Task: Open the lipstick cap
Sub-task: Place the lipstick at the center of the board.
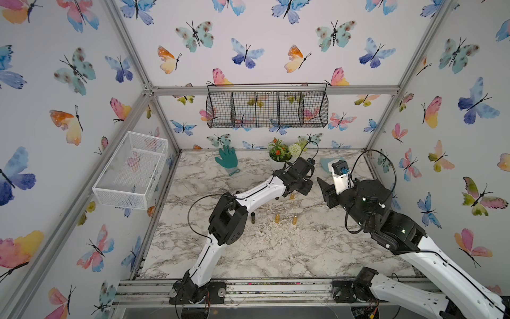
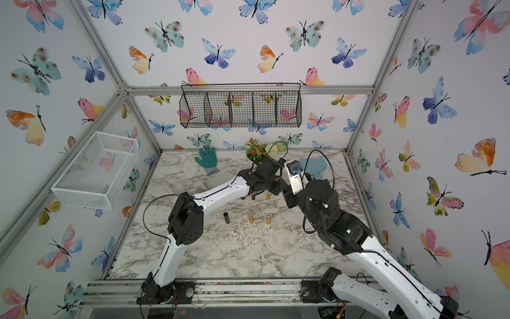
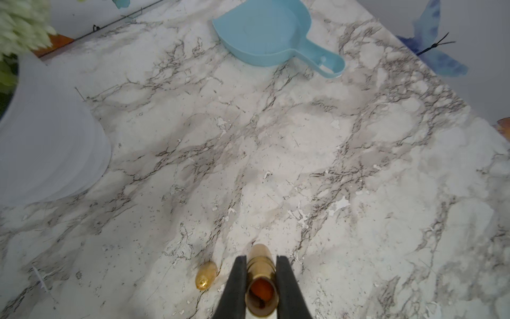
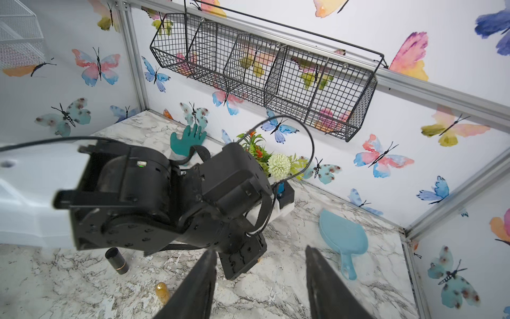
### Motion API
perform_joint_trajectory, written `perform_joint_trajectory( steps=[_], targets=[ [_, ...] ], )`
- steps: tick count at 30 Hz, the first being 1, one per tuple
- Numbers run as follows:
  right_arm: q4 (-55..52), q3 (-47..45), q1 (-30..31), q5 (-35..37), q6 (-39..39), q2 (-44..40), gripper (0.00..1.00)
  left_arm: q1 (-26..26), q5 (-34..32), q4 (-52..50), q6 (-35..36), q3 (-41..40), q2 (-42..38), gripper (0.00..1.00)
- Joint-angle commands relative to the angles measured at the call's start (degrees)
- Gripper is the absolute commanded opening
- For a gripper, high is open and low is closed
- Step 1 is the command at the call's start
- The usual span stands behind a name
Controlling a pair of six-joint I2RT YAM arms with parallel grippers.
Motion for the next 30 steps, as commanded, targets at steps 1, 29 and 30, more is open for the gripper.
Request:
perform_joint_trajectory(
  steps=[1, 29, 30],
  targets=[
    [-1.24, -0.57, 0.04, 1.28, 1.05, -0.29, 0.54, -0.66, -2.94, -0.15, 1.34, 1.56, 2.28, 0.13],
    [-1.23, -2.38, 0.04, 0.93, 1.17, -0.38, 0.54, -0.59, -0.94, -1.38, 1.51, 4.45, 9.93, 0.32],
    [-1.23, -2.3, 0.04, 0.93, 1.18, -0.31, 0.54, -0.59, -0.87, -1.43, 1.51, 4.39, 9.66, 0.35]
  ],
)
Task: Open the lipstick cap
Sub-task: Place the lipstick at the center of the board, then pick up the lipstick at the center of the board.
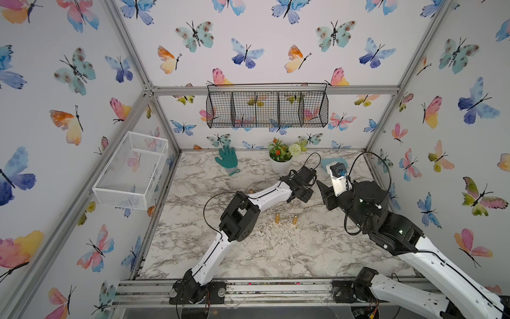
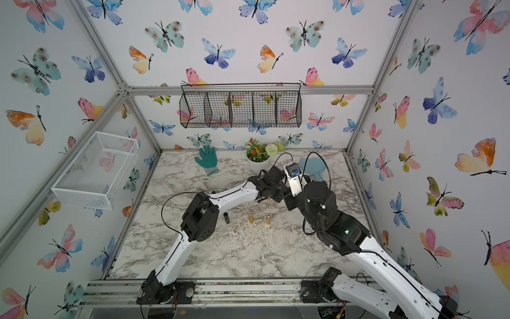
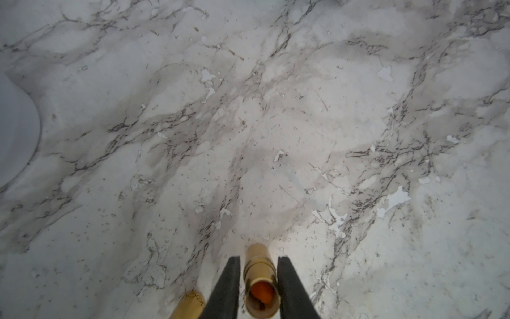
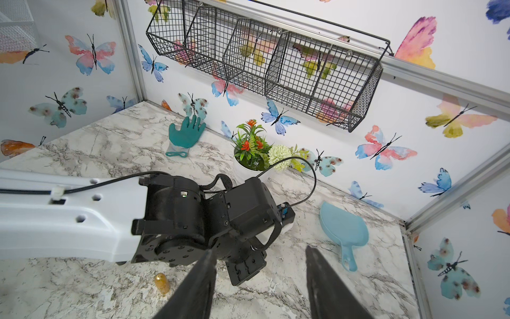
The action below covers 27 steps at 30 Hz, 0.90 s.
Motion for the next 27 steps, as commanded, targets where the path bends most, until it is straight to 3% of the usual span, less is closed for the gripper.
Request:
perform_joint_trajectory(
  steps=[1, 6, 14, 20, 27],
  targets=[
    [-0.77, -0.47, 0.05, 0.66, 0.72, -0.25, 0.54, -0.16, 0.34, -1.19, 0.3, 0.95, 0.41, 0.39],
    [-0.55, -0.05, 0.04, 0.23, 0.72, -0.03, 0.54, -0.06, 0.88, -1.83, 0.39, 1.4, -3.01, 0.51],
    [1.82, -0.11, 0.04, -2.24, 0.88, 0.62, 0.54, 1.83, 3.77, -8.74, -1.54, 1.7, -15.15, 0.56],
    [7.63, -2.81, 0.04, -6.63, 1.68, 3.31, 0.54, 6.63, 8.51, -14.89, -4.64, -9.22, -28.79, 0.6],
    [15.1, -4.31, 0.04, -12.25, 2.11, 9.22, 0.54, 11.09, 3.52, -18.12, -6.11, -28.92, -42.04, 0.68]
  ],
)
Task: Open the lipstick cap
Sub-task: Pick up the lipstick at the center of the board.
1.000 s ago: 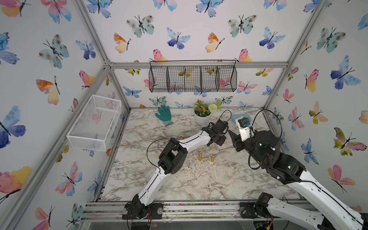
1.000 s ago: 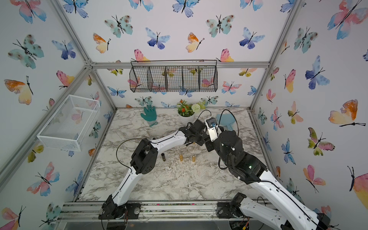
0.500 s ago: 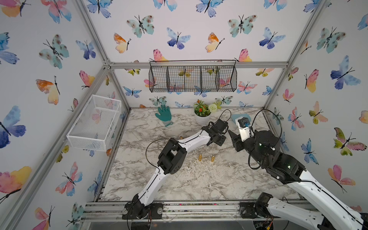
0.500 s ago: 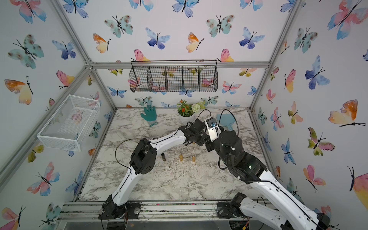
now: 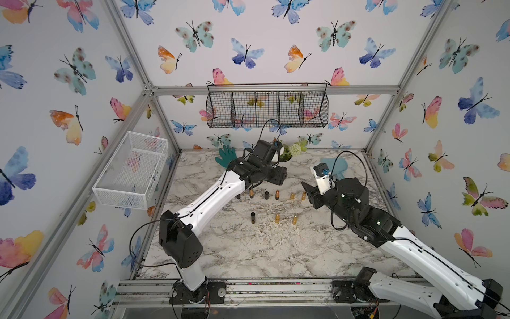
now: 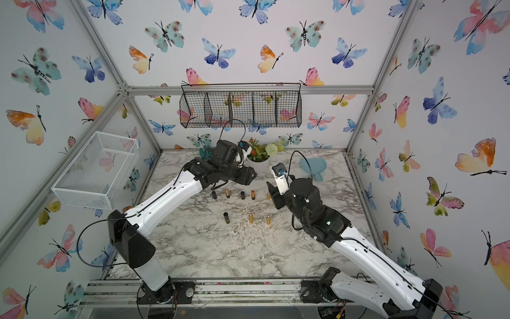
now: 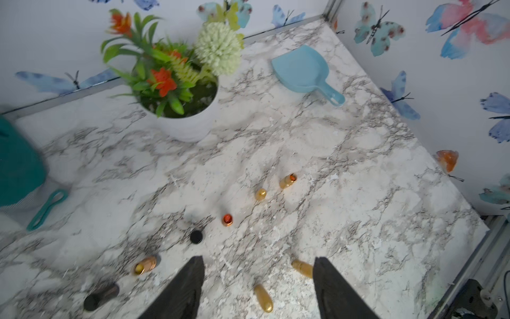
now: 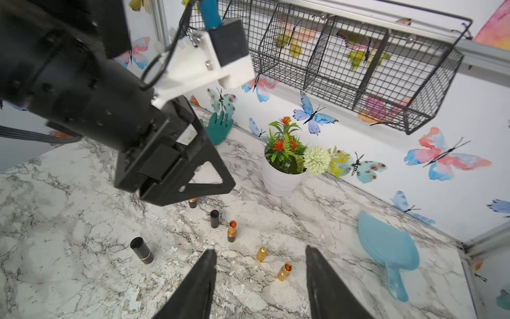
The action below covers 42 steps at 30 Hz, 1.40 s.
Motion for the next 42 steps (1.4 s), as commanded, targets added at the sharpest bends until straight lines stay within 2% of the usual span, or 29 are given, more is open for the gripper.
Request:
perform_joint_trajectory(
  steps=[1, 7, 13, 17, 25, 35, 42],
  targets=[
    [6.04, -0.51, 0.04, -4.55, 1.17, 2.61, 0.54, 1.31, -1.37, -6.33, -1.68, -8.35, -1.29, 0.68],
    [10.4, -0.38, 0.08, -10.02, 3.59, 9.03, 0.55, 2.68, -3.89, -7.38, -2.35, -18.38, -3.98, 0.66],
    [12.07, 0.09, 0.04, -12.05, 4.7, 12.79, 0.55, 3.75, -5.36, -5.31, -2.67, -24.17, -4.82, 0.65],
    [12.23, 0.09, 0.04, -12.12, 4.88, 13.54, 0.55, 4.37, -5.09, -4.78, -2.16, -25.32, -3.61, 0.62],
    [11.78, -0.89, 0.04, -11.01, 4.49, 13.13, 0.55, 4.63, -2.71, -2.12, -1.56, -25.54, 0.0, 0.44],
    [11.93, -2.12, 0.06, -10.23, 4.27, 12.67, 0.54, 4.63, 0.62, -2.5, -0.79, -24.22, 1.26, 0.38],
    [12.07, -2.17, 0.04, -10.03, 4.0, 12.77, 0.54, 4.63, 2.32, -3.14, -0.75, -24.02, 1.57, 0.29]
  ],
)
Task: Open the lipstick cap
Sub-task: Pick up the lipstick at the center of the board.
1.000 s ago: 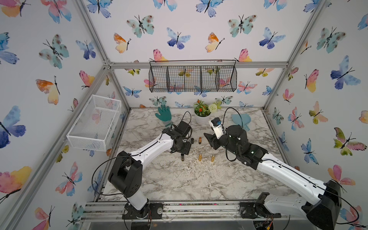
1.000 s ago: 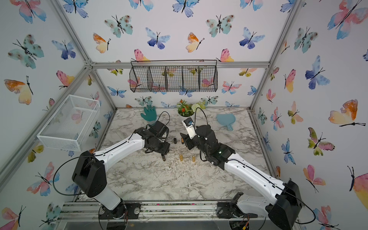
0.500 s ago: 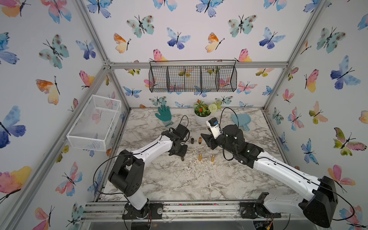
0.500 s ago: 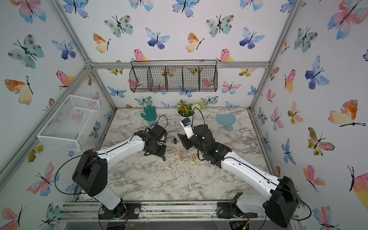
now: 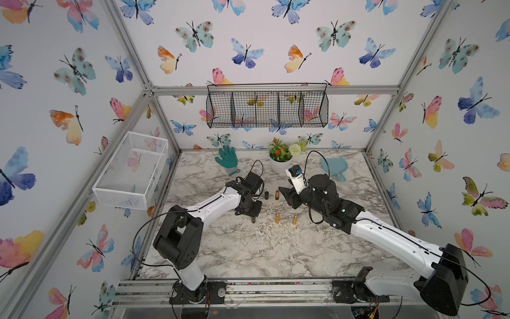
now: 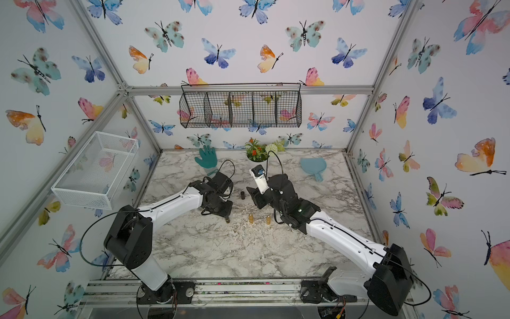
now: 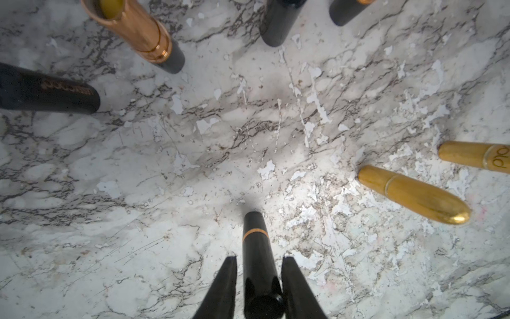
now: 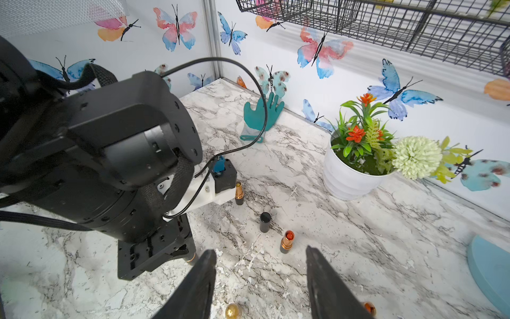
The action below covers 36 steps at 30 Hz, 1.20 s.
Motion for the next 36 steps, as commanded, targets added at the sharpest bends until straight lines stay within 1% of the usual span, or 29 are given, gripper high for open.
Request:
perform_joint_trajectory(
  steps=[1, 5, 9, 15, 20, 23, 27, 31, 33, 36],
  targets=[
    [1.05, -0.67, 0.04, 0.76, -0.34, -0.65, 0.55, 0.18, 1.9, -1.35, 0.74, 1.16, 0.99, 0.28],
    [1.02, -0.72, 0.04, 0.92, -0.58, -0.75, 0.55, 0.18, 2.01, -2.2, 0.78, 1.41, 0.84, 0.28],
    [1.04, -0.86, 0.04, 0.81, -0.57, -0.79, 0.55, 0.13, 1.19, -2.97, 0.73, 1.59, 1.11, 0.33],
    [1.08, -0.97, 0.04, 0.88, -0.74, -1.22, 0.54, 0.0, 0.6, -3.19, 0.65, 1.14, 1.55, 0.33],
    [0.97, -1.2, 0.04, 0.98, -0.84, -1.39, 0.54, 0.0, 0.69, -3.05, 0.73, 1.47, 2.01, 0.29],
    [0.93, -1.33, 0.04, 1.07, -0.75, -1.64, 0.54, 0.0, 0.63, -2.98, 0.74, 1.61, 2.09, 0.23],
    [0.93, -1.7, 0.04, 1.03, -0.75, -1.86, 0.54, 0.0, 1.01, -3.23, 1.2, 2.09, 1.34, 0.17],
    [-0.02, -1.49, 0.04, -0.91, -1.23, -1.03, 0.54, 0.35, 1.92, -5.28, 1.85, 3.15, -0.75, 0.13],
    [-0.88, -1.18, 0.05, -2.47, -1.51, -0.34, 0.54, 1.14, 3.75, -7.16, 2.61, 4.11, -2.86, 0.12],
    [-1.56, -0.82, 0.04, -5.24, -2.18, 0.49, 0.54, 4.73, 9.89, -9.61, 3.28, 5.24, -7.89, 0.11]
  ],
)
